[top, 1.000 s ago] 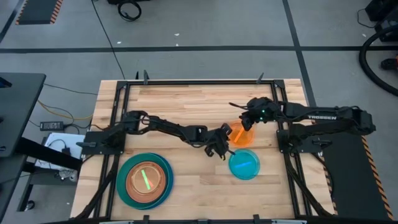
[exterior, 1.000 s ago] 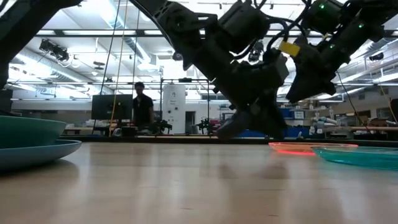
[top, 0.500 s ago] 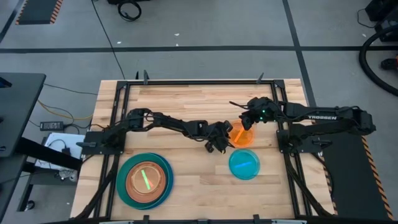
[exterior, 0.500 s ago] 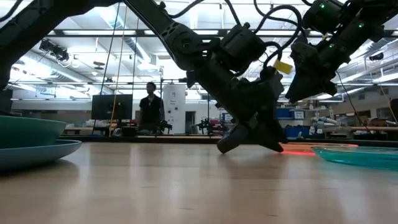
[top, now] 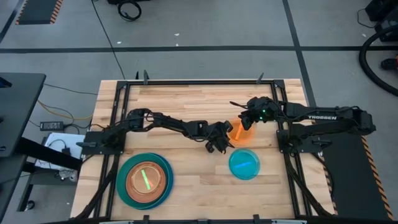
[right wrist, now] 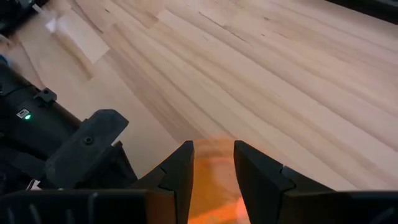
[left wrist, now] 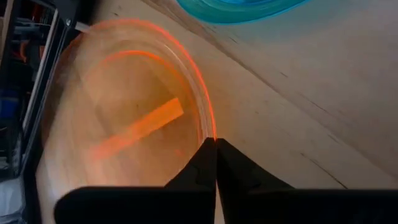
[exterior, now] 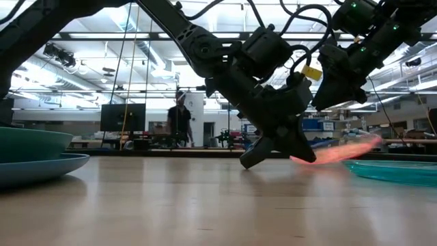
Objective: Stack plastic plates
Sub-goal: Stack the orange plate on top of the light green plate
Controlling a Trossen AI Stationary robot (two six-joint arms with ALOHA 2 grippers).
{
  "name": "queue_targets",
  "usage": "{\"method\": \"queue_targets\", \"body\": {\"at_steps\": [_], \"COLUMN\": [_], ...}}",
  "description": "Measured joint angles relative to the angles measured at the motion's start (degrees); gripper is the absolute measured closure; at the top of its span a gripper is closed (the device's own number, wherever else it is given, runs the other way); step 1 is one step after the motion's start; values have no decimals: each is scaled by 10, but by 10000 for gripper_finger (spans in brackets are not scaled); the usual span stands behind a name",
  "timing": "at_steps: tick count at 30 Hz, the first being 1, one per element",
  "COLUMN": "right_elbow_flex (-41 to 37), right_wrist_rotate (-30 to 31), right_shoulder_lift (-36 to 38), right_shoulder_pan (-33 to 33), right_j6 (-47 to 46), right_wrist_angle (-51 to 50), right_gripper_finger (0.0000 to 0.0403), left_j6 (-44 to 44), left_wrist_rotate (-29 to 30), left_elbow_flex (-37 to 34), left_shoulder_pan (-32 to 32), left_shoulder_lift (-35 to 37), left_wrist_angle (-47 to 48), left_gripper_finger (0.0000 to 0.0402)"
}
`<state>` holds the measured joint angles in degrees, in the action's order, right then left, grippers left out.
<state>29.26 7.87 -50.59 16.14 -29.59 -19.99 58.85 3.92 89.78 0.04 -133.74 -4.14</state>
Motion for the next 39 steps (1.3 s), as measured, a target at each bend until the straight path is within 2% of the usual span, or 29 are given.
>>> {"method": "queue_targets", "body": {"at_steps": [7,13,20,29,35,39], "right_elbow_flex": [0,0,0,-2,-46,-54], "right_wrist_rotate": [-4,-4,-3,-47,-47,-48], "right_shoulder_lift": [7,41,56,6,-50,-97], "right_shoulder_pan": [0,2,3,-34,-73,-87], "right_j6": [31,98,160,184,206,249], "right_wrist_angle": [27,139,201,237,400,457], "right_gripper_finger": [278,278,278,278,278,278], "left_j6": [-16,-91,-262,-483,-668,-807], "left_wrist_rotate": [53,117,140,143,144,144], "left_elbow_flex": [-3,-2,-1,-2,-2,-2], "left_shoulder_pan": [-28,-48,-84,-151,-193,-224], "left_shoulder_lift": [19,56,111,178,234,266], "left_wrist_angle": [16,69,191,369,471,527], "left_gripper_finger": [395,395,396,396,395,394]}}
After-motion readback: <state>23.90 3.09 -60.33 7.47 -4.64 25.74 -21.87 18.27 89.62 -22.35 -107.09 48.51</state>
